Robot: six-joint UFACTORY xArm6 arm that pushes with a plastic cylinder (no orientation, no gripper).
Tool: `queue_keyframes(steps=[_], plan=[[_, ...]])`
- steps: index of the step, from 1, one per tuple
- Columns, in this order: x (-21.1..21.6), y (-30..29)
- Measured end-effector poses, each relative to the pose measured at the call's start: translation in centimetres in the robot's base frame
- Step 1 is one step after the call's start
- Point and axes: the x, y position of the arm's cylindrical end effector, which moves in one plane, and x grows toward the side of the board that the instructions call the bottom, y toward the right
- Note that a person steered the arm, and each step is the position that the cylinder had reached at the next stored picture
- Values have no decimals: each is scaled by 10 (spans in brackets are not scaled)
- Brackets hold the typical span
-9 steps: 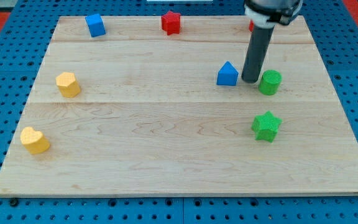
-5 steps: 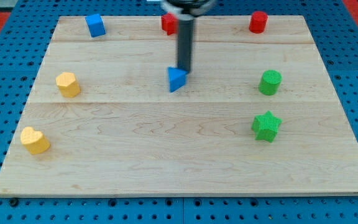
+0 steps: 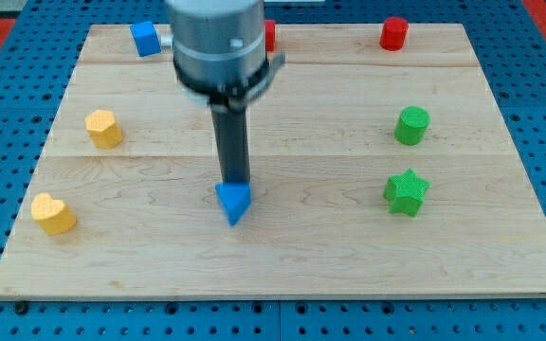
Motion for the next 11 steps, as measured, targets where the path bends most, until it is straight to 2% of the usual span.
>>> queue_keyframes(steps=[1, 2, 3, 4, 5, 6, 8, 9, 11], plan=[[32, 0], [-20, 11], [-38, 106], [-32, 155], [-11, 174], [30, 216], [-70, 192], [-78, 167], [-112, 185]])
